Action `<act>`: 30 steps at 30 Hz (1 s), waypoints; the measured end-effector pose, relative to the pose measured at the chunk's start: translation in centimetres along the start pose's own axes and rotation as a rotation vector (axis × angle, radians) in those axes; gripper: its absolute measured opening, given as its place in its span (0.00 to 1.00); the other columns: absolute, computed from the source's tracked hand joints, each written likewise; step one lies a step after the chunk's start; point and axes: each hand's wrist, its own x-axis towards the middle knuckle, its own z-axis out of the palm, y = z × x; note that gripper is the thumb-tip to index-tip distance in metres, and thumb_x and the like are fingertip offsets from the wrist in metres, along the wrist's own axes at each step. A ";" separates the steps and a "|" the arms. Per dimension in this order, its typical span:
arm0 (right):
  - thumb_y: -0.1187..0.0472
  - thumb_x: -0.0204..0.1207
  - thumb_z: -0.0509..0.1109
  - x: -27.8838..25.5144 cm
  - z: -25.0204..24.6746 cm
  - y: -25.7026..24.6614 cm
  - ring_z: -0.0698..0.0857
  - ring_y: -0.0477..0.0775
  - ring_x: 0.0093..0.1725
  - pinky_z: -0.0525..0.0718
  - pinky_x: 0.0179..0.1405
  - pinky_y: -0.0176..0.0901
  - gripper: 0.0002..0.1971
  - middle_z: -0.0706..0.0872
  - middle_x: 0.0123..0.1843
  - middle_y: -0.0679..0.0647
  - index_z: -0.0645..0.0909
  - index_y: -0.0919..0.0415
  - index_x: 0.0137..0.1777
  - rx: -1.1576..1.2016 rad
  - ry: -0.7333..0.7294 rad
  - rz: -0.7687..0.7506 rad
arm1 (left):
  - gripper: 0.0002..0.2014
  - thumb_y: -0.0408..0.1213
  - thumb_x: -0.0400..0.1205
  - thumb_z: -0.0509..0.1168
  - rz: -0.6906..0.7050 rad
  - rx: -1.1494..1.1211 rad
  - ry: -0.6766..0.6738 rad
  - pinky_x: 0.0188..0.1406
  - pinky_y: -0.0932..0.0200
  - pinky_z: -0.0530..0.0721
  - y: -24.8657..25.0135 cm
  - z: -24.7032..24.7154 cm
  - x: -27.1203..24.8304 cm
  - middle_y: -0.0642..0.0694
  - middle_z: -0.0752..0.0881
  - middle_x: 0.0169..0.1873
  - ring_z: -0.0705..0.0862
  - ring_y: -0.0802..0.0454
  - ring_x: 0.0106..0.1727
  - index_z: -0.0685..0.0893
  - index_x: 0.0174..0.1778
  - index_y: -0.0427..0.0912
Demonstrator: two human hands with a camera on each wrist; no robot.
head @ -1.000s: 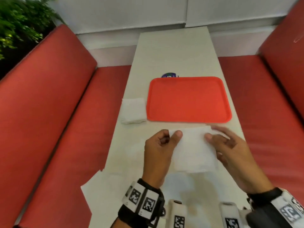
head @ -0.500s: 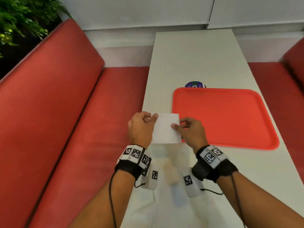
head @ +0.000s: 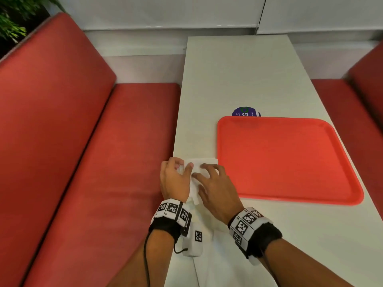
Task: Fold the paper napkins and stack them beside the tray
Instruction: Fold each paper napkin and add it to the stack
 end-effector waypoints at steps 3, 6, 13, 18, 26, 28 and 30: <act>0.62 0.76 0.71 0.5 0.4 -0.1 0.72 0.65 0.73 0.78 0.73 0.61 0.19 0.81 0.73 0.60 0.84 0.49 0.66 0.011 -0.012 0.018 | 0.13 0.43 0.79 0.76 -0.076 -0.066 -0.061 0.55 0.59 0.78 -1.2 -0.4 0.6 0.48 0.81 0.57 0.83 0.49 0.57 0.84 0.56 0.48; 0.68 0.75 0.71 0.4 0.4 -0.2 0.71 0.67 0.74 0.72 0.77 0.55 0.21 0.77 0.75 0.63 0.84 0.55 0.68 0.212 0.012 0.094 | 0.23 0.36 0.84 0.70 -0.030 -0.042 -0.237 0.74 0.47 0.78 -1.8 -0.8 1.0 0.46 0.79 0.73 0.81 0.46 0.71 0.78 0.76 0.49; 0.61 0.80 0.69 0.5 -0.4 -0.8 0.61 0.58 0.83 0.62 0.85 0.50 0.21 0.65 0.82 0.56 0.79 0.57 0.74 0.462 -0.001 0.192 | 0.20 0.36 0.86 0.65 0.000 -0.006 -0.335 0.70 0.53 0.79 -1.0 -1.4 1.8 0.45 0.83 0.71 0.82 0.48 0.68 0.79 0.76 0.44; 0.42 0.76 0.72 0.0 -0.8 -0.7 0.43 0.65 0.87 0.47 0.86 0.55 0.37 0.51 0.88 0.54 0.67 0.49 0.83 0.208 -0.273 0.144 | 0.13 0.40 0.86 0.66 -0.046 -0.023 -0.354 0.55 0.60 0.77 -1.4 -1.7 1.9 0.46 0.87 0.61 0.84 0.50 0.58 0.83 0.66 0.43; 0.45 0.71 0.78 -0.4 -0.8 0.3 0.58 0.66 0.82 0.62 0.83 0.54 0.43 0.51 0.89 0.50 0.62 0.40 0.85 0.082 -0.335 0.078 | 0.27 0.37 0.84 0.69 0.132 0.045 -0.468 0.75 0.59 0.70 -2.3 -2.1 1.9 0.55 0.80 0.72 0.75 0.56 0.75 0.73 0.80 0.55; 0.47 0.69 0.81 -0.4 -0.7 0.4 0.61 0.65 0.80 0.66 0.81 0.54 0.46 0.50 0.89 0.50 0.61 0.40 0.85 0.088 -0.340 0.070 | 0.20 0.37 0.84 0.68 0.171 0.093 -0.445 0.73 0.58 0.72 -2.3 -2.0 1.9 0.53 0.82 0.70 0.77 0.51 0.74 0.80 0.73 0.50; 0.50 0.69 0.81 -0.5 -0.6 0.6 0.62 0.64 0.78 0.69 0.79 0.53 0.47 0.49 0.89 0.50 0.60 0.40 0.85 0.088 -0.320 0.087 | 0.15 0.38 0.85 0.67 0.162 0.107 -0.424 0.69 0.59 0.74 -2.3 -2.0 2.0 0.50 0.84 0.66 0.80 0.49 0.70 0.82 0.68 0.44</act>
